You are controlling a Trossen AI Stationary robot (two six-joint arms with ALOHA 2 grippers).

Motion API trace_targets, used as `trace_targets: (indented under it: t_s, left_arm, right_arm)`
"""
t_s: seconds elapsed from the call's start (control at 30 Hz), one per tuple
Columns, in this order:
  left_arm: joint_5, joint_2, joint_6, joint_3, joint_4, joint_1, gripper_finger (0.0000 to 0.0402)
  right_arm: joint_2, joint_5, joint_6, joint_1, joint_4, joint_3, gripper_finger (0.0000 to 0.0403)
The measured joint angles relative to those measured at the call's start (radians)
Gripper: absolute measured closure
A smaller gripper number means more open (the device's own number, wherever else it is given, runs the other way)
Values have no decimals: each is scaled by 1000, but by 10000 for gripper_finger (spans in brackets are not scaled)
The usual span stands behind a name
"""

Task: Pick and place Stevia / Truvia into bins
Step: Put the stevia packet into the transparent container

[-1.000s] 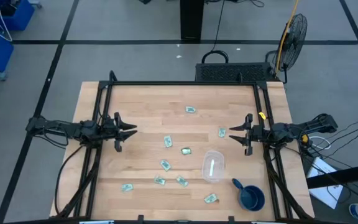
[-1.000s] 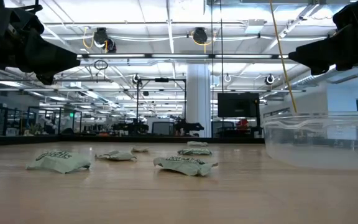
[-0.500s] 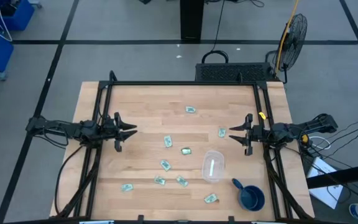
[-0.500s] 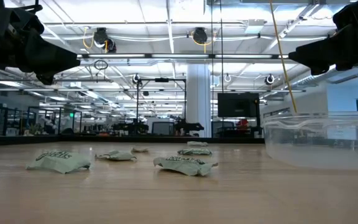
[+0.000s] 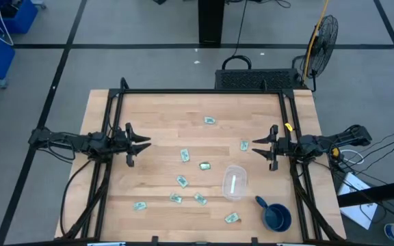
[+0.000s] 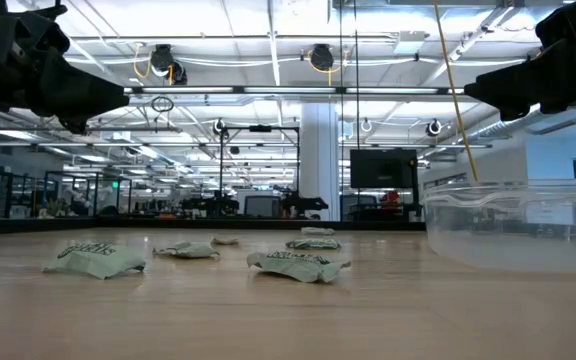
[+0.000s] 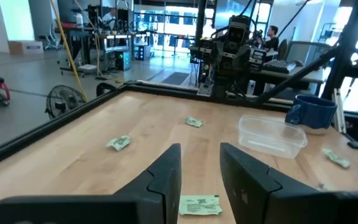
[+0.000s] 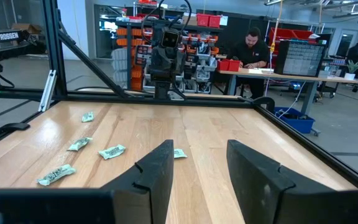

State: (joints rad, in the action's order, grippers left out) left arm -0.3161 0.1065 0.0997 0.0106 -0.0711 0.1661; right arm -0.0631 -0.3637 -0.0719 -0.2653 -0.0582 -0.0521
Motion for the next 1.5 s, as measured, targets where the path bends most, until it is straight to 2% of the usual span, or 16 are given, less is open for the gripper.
trace_targets:
  t_s: [0.47,0.6,0.7,0.87,0.93,1.2,1.33,1.5]
  left_arm:
    - [0,0,5,0,-9,0,286]
    - [-6,0,-123,0,-63,0,286]
    - [-81,0,-196,0,-121,0,286]
    - [-212,0,-144,0,-185,0,286]
    - [-213,0,-118,0,-190,0,286]
    - [-167,0,-40,0,-127,0,286]
    - [-162,0,-8,0,-5,0,286]
    - [-154,14,-7,12,24,0,286]
  right_arm:
    - [0,0,0,0,0,0,261]
    - [0,0,-1,0,0,0,261]
    - [0,-1,-46,3,0,0,261]
    - [0,-1,-77,3,-1,0,261]
    - [0,-1,-69,3,-9,0,261]
    - [0,-1,143,3,-112,0,261]
    - [0,-2,78,4,-145,0,261]
    - [-1,-3,-53,4,-155,0,261]
